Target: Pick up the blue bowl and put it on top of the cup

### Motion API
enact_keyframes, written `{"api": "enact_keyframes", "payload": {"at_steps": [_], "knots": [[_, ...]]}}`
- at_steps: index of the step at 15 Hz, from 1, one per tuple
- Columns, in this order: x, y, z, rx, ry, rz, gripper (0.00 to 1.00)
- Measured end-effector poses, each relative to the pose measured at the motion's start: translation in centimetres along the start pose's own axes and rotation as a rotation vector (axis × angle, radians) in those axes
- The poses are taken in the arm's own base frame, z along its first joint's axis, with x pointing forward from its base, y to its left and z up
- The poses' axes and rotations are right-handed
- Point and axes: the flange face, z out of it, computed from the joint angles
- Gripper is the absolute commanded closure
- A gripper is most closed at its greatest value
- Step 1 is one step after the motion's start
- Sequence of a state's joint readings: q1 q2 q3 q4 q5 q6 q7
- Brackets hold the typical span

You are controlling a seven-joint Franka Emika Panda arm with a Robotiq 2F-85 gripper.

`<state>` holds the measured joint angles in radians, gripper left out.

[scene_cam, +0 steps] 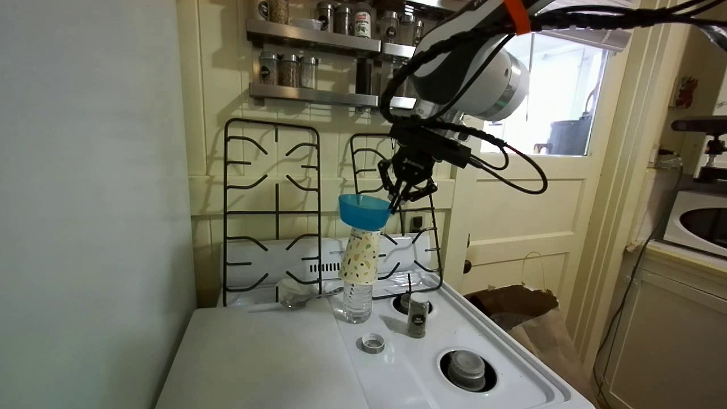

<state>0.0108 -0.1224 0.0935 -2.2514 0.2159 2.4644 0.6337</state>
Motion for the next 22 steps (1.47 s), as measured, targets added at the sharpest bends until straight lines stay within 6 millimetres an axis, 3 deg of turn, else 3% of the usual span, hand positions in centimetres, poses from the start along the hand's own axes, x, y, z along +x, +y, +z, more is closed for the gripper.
{"api": "enact_keyframes", "payload": {"at_steps": [22], "knots": [[-0.54,0.53,0.08,-0.028,-0.024,0.008,0.99]]}}
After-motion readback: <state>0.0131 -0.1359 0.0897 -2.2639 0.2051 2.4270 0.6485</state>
